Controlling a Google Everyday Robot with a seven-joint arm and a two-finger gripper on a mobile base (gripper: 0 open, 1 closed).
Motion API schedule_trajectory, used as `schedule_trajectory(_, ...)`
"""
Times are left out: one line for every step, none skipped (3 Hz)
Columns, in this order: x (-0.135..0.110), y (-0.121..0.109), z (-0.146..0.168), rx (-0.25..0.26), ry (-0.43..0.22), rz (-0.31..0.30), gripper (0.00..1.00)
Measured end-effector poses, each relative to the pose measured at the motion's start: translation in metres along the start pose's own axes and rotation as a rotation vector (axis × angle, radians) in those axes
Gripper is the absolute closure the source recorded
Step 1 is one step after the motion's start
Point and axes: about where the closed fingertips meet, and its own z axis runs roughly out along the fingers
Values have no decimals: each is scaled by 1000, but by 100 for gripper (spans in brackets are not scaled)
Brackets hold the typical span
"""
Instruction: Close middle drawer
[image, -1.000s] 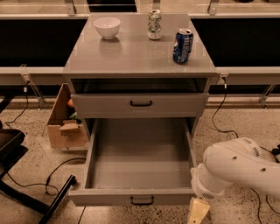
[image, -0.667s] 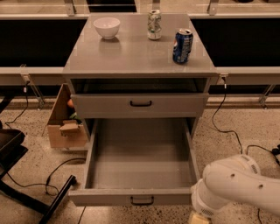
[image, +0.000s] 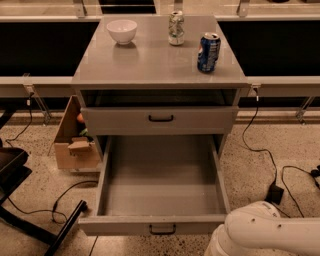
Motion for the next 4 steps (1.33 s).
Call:
schedule_trajectory(0, 5, 11, -23, -8, 5, 85)
schedule_trajectory(0, 5, 10, -20, -7, 4, 100)
schedule_trajectory(-21, 3, 34, -30, -47, -15, 100)
schedule_trajectory(-54, -13, 79, -27, -148, -38, 100)
